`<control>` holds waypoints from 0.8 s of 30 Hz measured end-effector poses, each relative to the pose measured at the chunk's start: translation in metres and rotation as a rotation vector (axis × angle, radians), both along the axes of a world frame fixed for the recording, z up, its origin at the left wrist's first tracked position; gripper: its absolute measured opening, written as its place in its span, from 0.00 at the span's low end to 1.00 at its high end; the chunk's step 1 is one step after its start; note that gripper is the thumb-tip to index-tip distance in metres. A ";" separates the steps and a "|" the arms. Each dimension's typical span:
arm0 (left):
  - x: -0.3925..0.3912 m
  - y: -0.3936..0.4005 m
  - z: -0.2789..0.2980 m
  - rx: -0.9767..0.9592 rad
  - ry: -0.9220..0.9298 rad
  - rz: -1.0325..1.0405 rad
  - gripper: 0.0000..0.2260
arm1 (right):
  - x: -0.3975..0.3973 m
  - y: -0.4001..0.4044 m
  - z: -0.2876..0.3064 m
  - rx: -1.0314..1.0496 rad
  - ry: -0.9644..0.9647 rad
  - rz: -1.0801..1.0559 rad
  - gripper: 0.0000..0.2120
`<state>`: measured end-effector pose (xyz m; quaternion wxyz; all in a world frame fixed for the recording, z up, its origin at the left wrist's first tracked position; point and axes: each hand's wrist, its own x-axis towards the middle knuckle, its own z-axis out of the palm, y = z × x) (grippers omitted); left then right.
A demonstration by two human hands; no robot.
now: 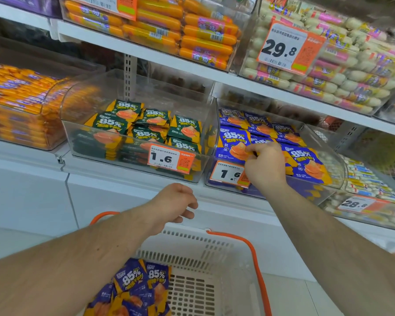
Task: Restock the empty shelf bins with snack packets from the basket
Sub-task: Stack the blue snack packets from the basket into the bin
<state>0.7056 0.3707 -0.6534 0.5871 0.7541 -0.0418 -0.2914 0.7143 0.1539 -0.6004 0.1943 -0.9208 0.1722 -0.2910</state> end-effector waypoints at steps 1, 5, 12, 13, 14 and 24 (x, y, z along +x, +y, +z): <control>-0.001 0.004 -0.004 0.042 -0.011 -0.031 0.11 | -0.004 0.005 -0.003 -0.077 -0.129 0.058 0.14; -0.004 0.025 -0.024 0.263 -0.027 -0.178 0.15 | -0.025 0.047 -0.049 -0.263 -0.350 0.462 0.10; -0.001 0.051 -0.052 0.546 -0.077 -0.371 0.07 | -0.034 0.098 -0.214 0.164 0.869 0.503 0.09; 0.000 0.053 -0.054 0.584 -0.109 -0.407 0.07 | -0.036 0.103 -0.237 0.231 0.993 0.467 0.07; 0.000 0.053 -0.057 0.628 -0.141 -0.456 0.09 | -0.041 0.109 -0.257 0.292 1.090 0.418 0.07; 0.000 0.060 -0.090 0.840 -0.122 -0.723 0.18 | -0.079 0.152 -0.383 0.787 1.093 0.171 0.13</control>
